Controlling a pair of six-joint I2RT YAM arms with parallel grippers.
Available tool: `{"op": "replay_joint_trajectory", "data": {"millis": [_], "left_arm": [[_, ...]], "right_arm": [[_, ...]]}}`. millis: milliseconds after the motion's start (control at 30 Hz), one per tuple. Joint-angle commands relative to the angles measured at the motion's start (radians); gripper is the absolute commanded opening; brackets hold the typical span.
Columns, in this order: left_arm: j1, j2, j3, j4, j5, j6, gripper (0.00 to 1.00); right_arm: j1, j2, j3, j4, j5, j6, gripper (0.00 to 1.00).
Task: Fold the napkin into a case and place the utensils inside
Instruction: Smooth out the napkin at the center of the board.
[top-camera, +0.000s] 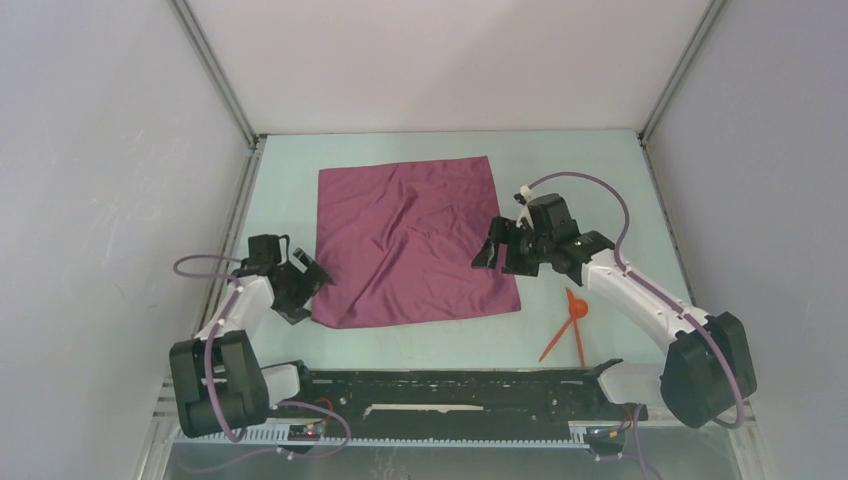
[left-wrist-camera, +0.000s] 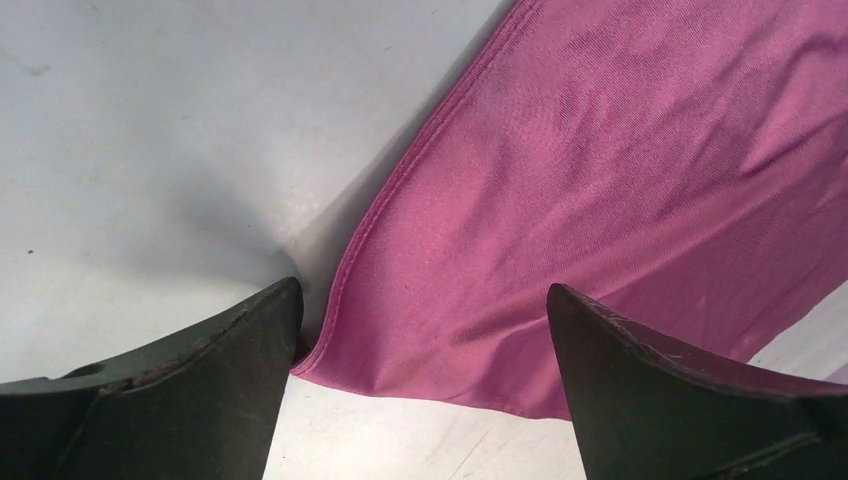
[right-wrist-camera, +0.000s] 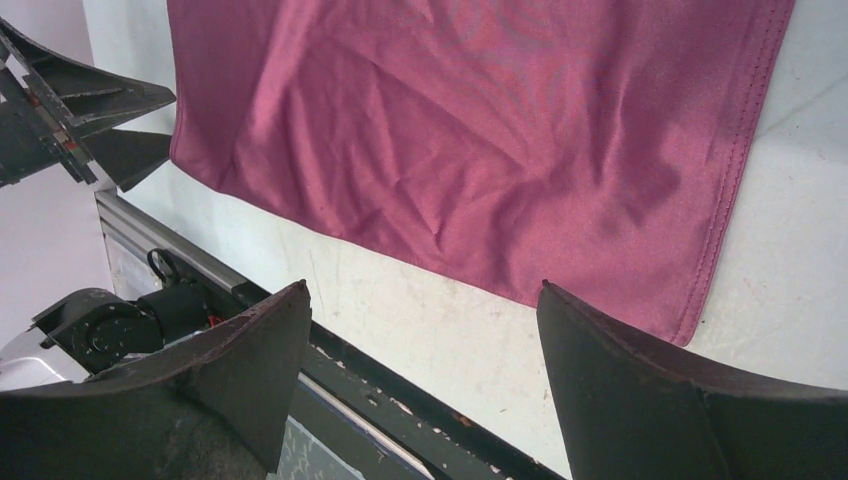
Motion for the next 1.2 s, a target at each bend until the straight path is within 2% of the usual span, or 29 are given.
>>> {"op": "replay_joint_trajectory", "data": {"millis": [0,133,233,367,500,633,800,900,1033,1167], "left_arm": [[-0.005,-0.055,-0.008,0.003,0.060,-0.010,1.00],[-0.003,-0.148,-0.027,-0.044,0.187,-0.077,1.00],[-0.007,-0.275,-0.033,-0.096,0.250,-0.145,1.00],[-0.007,-0.430,0.012,-0.225,0.180,-0.170,1.00],[-0.006,-0.470,0.075,-0.353,0.062,-0.187,1.00],[-0.007,-0.429,0.124,-0.431,-0.103,-0.160,1.00],[-0.005,-0.244,0.119,-0.310,-0.082,-0.060,1.00],[0.015,-0.101,0.127,-0.232,-0.101,0.009,1.00],[0.019,0.040,0.108,-0.105,0.061,0.064,0.98],[0.003,0.034,0.032,-0.034,0.088,0.023,0.98]], "right_arm": [[-0.006,-0.022,0.008,-0.002,0.027,-0.021,0.91],[-0.010,-0.010,-0.009,0.023,0.031,-0.028,0.91],[-0.016,0.007,-0.010,0.029,0.016,-0.032,0.91],[-0.023,0.026,-0.009,0.032,0.003,-0.040,0.91],[-0.029,0.047,-0.009,0.026,0.022,-0.038,0.91],[-0.034,0.087,0.007,-0.051,0.210,0.050,0.90],[-0.039,0.160,0.034,-0.179,0.419,0.197,0.86],[-0.022,0.188,0.034,-0.190,0.454,0.239,0.81],[0.005,0.212,0.034,-0.188,0.451,0.254,0.80],[0.008,0.213,0.027,-0.178,0.434,0.263,0.80]]}}
